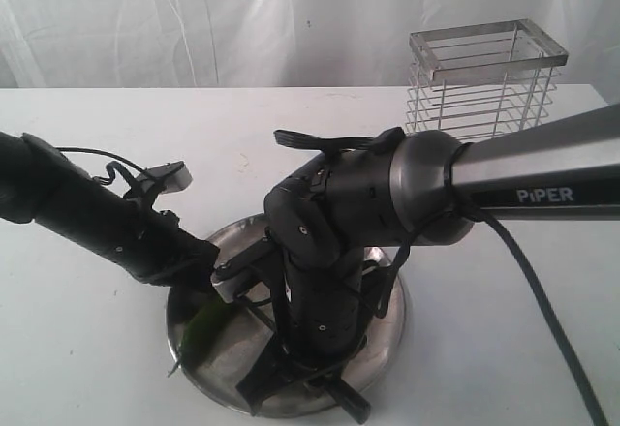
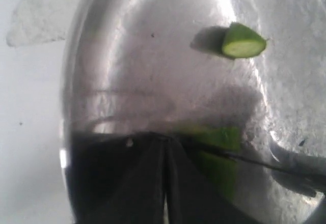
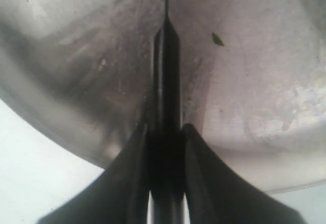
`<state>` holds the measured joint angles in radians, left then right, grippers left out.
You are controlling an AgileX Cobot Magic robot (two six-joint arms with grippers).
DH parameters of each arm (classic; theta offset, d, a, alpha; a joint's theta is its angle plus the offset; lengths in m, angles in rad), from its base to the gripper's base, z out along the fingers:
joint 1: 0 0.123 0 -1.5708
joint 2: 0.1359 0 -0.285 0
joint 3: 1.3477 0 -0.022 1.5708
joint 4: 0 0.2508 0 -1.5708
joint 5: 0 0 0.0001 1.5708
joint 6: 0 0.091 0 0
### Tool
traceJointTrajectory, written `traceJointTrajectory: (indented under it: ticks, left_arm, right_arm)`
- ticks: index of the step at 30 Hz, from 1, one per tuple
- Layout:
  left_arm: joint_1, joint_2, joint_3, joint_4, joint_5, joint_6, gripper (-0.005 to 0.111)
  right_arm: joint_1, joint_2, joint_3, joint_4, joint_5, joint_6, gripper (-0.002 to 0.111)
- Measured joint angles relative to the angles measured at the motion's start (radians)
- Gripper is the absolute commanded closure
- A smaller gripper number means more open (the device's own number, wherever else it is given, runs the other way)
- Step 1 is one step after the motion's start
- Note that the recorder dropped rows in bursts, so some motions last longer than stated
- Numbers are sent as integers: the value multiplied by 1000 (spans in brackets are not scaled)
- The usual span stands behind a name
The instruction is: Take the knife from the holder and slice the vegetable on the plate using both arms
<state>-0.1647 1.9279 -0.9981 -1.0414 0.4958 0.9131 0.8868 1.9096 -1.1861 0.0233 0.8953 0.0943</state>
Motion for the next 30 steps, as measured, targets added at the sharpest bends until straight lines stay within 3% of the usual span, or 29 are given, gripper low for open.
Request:
traceJointTrajectory:
  ticks: [5,10,24,30]
  left_arm:
    - [0,-14,0,-18,-5,0,107]
    - [0,-139,-22,-7,18,0,107]
    - [0,-139,70,38,35,0,107]
    - [-34,-139,101,30,22,0,107]
  right_arm:
    - [0,0,0,-2,3,0,108]
    - [0,0,0,-2,-20,0,108]
    - [0,0,0,-10,-22,0,108]
    - [0,19,-32,-23,32,-23,108]
